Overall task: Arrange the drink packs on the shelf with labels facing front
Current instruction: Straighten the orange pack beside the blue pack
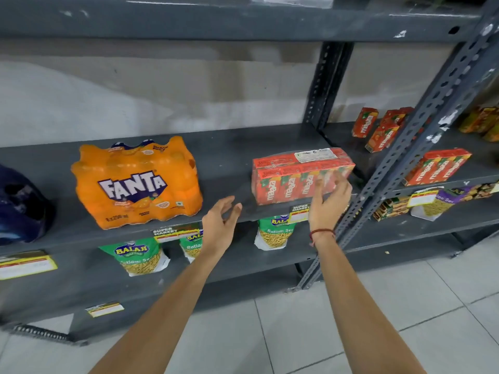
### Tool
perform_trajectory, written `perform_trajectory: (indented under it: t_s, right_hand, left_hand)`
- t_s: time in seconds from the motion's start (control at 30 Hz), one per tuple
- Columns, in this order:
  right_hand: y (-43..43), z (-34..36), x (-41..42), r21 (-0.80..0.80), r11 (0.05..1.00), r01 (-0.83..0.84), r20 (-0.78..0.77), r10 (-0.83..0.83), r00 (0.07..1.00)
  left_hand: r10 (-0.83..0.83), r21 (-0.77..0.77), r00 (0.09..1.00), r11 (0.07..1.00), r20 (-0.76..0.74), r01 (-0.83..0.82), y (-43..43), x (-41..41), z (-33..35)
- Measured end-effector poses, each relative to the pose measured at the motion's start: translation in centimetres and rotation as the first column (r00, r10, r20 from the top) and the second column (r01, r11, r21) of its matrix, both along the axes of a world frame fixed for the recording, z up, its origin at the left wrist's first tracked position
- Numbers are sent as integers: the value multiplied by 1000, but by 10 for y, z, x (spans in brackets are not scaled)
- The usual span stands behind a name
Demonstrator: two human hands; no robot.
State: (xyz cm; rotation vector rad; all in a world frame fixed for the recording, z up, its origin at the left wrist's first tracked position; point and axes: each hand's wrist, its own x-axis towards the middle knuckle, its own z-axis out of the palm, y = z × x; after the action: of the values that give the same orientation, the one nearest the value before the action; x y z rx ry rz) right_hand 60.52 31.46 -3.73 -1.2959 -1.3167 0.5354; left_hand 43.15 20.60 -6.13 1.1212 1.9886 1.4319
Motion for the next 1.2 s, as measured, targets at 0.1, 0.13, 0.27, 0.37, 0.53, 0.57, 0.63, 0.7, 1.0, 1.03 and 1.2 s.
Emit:
perform_trajectory:
  t_s: [0.1, 0.13, 0.27, 0.37, 0.53, 0.57, 0.63, 0.7, 1.0, 1.03, 1.2]
  right_hand:
    - [-38, -7, -46, 70, 985, -157, 20, 156, 988]
    - [-50, -9, -68, 74, 971, -228, 25, 226, 974]
    - [-79, -13, -133, 9, 865, -502, 43, 502, 864]
    - [-83, -16, -166, -33, 805, -593, 105, 593, 799]
    - [-78, -21, -194, -228, 688, -689, 28, 712, 701]
    - [-76, -22, -194, -222, 673, -706, 44, 730, 682]
    - [-71, -23, -194, -231, 656, -718, 91, 750, 656]
    - [-68, -23, -193, -251, 644, -723, 111, 761, 639]
    - [-51, -22, -167, -311, 649, -695, 73, 745, 663]
    - [-50, -22, -164, -316, 651, -690, 74, 742, 666]
    - [-52, -19, -161, -354, 650, -673, 50, 732, 680]
  left_hand:
    - [107, 72, 994, 992, -22, -106, -44, -29, 0]
    - [163, 102, 986, 982, -31, -159, -62, -44, 0]
    - [410, 252, 912, 881, 12, -400, -118, -95, -2]
    - [534, 248, 846, 818, 12, -520, -138, -138, -5]
    - [309, -52, 951, 950, 0, -308, -133, -197, -9]
    - [273, -58, 962, 960, -12, -273, -129, -198, -9]
    - [297, -38, 955, 954, -18, -298, -124, -198, -10]
    - [336, -14, 942, 942, -9, -336, -123, -196, -12]
    - [294, -5, 955, 956, 45, -294, -108, -176, -11]
    - [292, -9, 955, 956, 44, -292, -106, -174, -11]
    - [256, -21, 965, 967, 47, -256, -105, -173, -11]
